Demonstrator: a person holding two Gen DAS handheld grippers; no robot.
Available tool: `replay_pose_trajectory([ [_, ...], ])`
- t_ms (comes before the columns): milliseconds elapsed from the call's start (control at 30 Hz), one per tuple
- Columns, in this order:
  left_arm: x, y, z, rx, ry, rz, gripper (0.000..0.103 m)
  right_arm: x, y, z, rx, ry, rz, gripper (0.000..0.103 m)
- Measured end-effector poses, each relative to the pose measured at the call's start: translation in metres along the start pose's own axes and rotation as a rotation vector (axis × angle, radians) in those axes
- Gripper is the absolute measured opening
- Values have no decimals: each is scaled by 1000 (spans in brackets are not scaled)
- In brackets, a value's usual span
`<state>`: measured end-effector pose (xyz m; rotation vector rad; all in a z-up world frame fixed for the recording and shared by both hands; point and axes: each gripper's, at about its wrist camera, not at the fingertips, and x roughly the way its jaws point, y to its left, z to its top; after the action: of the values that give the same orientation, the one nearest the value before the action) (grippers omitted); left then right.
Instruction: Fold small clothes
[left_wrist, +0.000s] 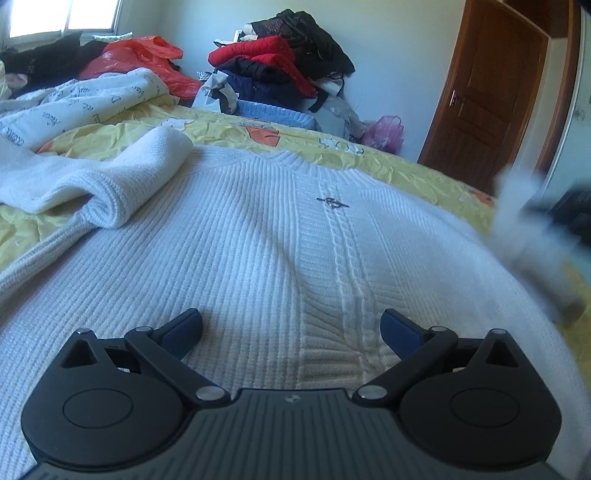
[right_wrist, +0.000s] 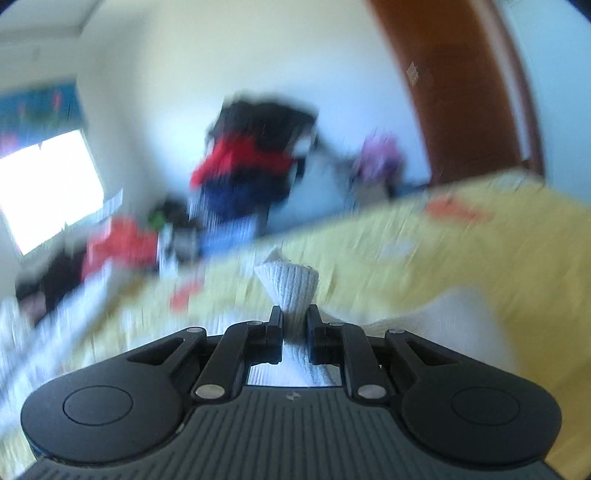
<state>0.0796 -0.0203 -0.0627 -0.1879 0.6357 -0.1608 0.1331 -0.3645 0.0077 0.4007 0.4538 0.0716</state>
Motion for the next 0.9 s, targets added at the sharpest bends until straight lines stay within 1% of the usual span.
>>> replay_pose_trajectory([
  [100, -2, 7, -1, -37, -13, -31, 103, 36, 15, -41, 0, 122, -17, 16],
  [167, -3, 10, -1, -55, -19, -44, 103, 48, 16, -56, 6, 151, -60, 17],
  [300, -3, 11, 0, -58, -21, -45, 103, 48, 22, -65, -21, 111, -98, 16],
  [367, -3, 11, 0, -52, -19, -40, 103, 49, 23, -71, -58, 98, -109, 24],
  [400, -3, 10, 0, -47, -17, -36, 103, 48, 24, -74, -63, 92, -112, 24],
  [467, -2, 8, 0, -38, -14, -28, 103, 46, 19, -75, -35, 88, -104, 23],
  [600, -3, 3, 2, -3, -4, -19, 103, 54, 11, -78, 0, 88, -84, 23],
  [667, -1, -3, 11, 19, 18, -24, 103, 53, 9, -78, 13, 89, -76, 23],
  [733, 2, -9, 26, 20, 36, -39, 103, 53, 7, -78, 25, 90, -67, 23],
  [833, 5, -26, 50, -8, 31, -81, 103, 51, 3, -78, 49, 87, -50, 23],
  [900, 11, -41, 63, 2, 26, -111, 103, 51, 2, -78, 56, 87, -44, 23],
])
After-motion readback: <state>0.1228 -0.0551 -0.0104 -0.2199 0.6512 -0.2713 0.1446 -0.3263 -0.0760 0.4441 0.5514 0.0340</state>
